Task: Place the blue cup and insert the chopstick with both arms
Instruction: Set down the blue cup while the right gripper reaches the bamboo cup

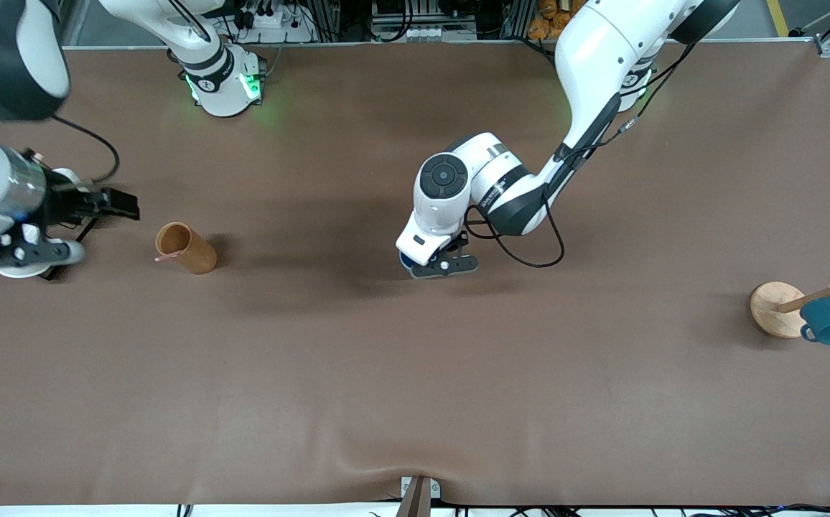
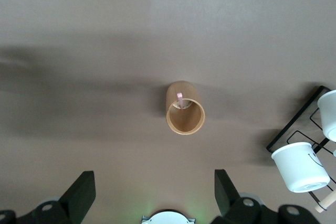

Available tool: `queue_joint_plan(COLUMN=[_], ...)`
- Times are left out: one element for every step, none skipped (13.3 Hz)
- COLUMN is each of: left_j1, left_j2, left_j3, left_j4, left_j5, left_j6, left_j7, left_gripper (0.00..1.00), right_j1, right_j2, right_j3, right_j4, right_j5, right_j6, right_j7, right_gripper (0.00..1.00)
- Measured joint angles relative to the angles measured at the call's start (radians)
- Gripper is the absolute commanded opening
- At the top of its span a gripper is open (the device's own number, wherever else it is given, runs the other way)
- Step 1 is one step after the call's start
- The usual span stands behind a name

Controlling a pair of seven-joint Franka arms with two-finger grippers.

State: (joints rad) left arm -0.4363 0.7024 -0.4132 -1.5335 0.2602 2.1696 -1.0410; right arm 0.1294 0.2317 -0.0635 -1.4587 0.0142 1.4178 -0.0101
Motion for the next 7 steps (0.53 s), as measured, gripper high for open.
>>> queue_joint_plan(left_j1=[0.0, 0.0, 0.0, 0.004, 0.013, 0.035, 0.066], left_j2=[0.002, 0.003, 0.002, -0.003, -0.018, -0.049, -0.095], left_j3=[0.0, 0.0, 0.0, 0.001, 0.002, 0.003, 0.005], left_j4=[0.0, 0.001, 0.006, 0.016, 0.027, 0.042, 0.055], left_j5=[0.0, 0.0, 0.0, 0.001, 0.003, 0.006, 0.01], left_j6=[0.001, 0.002, 0.003, 0.002, -0.011, -0.05, -0.092], left_j7=[0.0, 0.0, 0.0, 0.0, 0.0, 0.0, 0.005], left_gripper=[1.0, 1.0, 1.0, 1.0, 1.0, 1.0, 1.0], right_j1=[-0.004, -0.011, -0.019, -0.024, -0.028, -0.03, -0.03], right_j2=[0.031, 0.065, 0.101, 0.136, 0.168, 0.195, 0.218], right_j3=[-0.002, -0.005, -0.008, -0.01, -0.01, -0.01, -0.01], right_j4=[-0.001, -0.001, -0.001, -0.001, -0.001, -0.001, -0.001], right_j5=[-0.002, -0.003, -0.004, -0.004, -0.004, -0.004, -0.005], right_j6=[0.001, 0.005, 0.011, 0.016, 0.02, 0.026, 0.038], right_j7=[0.0, 0.0, -0.001, -0.001, -0.001, -0.001, -0.001], right_gripper=[1.0, 1.0, 1.0, 1.0, 1.0, 1.0, 1.0])
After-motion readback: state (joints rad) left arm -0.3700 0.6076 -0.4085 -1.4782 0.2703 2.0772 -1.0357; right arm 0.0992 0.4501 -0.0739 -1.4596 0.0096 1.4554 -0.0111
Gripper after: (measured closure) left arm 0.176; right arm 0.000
